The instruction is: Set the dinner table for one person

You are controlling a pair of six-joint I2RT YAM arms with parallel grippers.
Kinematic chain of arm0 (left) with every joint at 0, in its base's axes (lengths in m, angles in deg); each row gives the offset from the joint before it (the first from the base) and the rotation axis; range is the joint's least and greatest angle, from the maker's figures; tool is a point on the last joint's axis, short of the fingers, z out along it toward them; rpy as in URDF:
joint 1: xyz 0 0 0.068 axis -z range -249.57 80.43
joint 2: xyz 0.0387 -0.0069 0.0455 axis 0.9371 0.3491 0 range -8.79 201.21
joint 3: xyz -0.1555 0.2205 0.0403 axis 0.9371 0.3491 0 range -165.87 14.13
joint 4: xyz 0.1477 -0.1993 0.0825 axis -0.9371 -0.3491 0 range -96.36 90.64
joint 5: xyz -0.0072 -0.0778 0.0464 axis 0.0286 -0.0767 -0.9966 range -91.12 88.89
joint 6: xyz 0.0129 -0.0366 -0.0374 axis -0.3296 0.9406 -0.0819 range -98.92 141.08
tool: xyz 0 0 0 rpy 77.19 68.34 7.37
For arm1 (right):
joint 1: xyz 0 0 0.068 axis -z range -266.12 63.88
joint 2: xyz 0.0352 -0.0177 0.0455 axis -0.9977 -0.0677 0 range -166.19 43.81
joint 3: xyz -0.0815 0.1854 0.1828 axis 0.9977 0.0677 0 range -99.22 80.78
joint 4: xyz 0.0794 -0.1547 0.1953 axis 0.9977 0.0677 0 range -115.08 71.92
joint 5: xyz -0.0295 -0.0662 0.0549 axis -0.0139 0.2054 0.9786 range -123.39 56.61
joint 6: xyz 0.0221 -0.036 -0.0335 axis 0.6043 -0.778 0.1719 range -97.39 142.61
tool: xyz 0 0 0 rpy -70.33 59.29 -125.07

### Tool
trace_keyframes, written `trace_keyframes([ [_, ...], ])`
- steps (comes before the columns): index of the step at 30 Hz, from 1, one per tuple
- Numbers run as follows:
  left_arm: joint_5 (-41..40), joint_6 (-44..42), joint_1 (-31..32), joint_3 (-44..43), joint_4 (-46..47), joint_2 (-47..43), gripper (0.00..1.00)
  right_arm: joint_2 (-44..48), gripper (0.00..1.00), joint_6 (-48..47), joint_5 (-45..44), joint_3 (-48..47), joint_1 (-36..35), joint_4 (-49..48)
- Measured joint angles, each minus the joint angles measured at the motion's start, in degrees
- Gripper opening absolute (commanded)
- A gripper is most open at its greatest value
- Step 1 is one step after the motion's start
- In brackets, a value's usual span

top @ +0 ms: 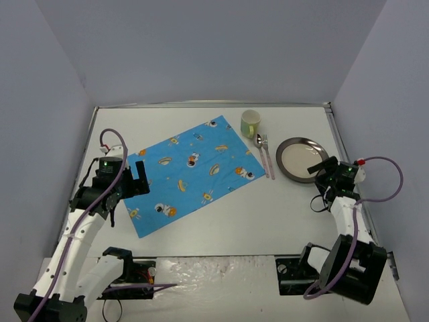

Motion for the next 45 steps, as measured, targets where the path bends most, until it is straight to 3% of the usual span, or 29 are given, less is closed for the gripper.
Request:
trace_keyframes([
  [7,-0.55,-0.3,0.0,2.18,1.37,-0.08,0.97,-11.19,0.86,0.06,3.07,1.38,1.5,-8.57],
  [13,-1.24,-0.86,0.0,2.18,2.36,0.01,0.97,-16.65,0.73,1.65,7.28,4.69,2.2,-25.14],
  [19,-2.37,-0.99,0.0,2.18,2.34,0.28,0.97,-21.41,0.49,3.88,9.4,6.31,2.64,-35.14],
  [24,-3.13,-1.08,0.0,2.18,2.33,0.41,0.97,-23.77,0.11,5.26,9.38,6.84,3.42,-37.24],
  [26,-3.45,-1.08,0.0,2.18,2.35,0.44,0.97,-24.13,0.03,6.25,9.63,7.56,4.15,-37.47],
  [31,-3.78,-1.08,0.0,2.18,2.33,0.44,0.97,-22.07,0.0,8.83,11.19,7.93,6.15,-36.25],
  [45,-3.87,-1.06,0.0,2.18,2.33,1.57,0.97,-2.34,0.0,8.9,12.76,4.7,9.88,-16.32],
])
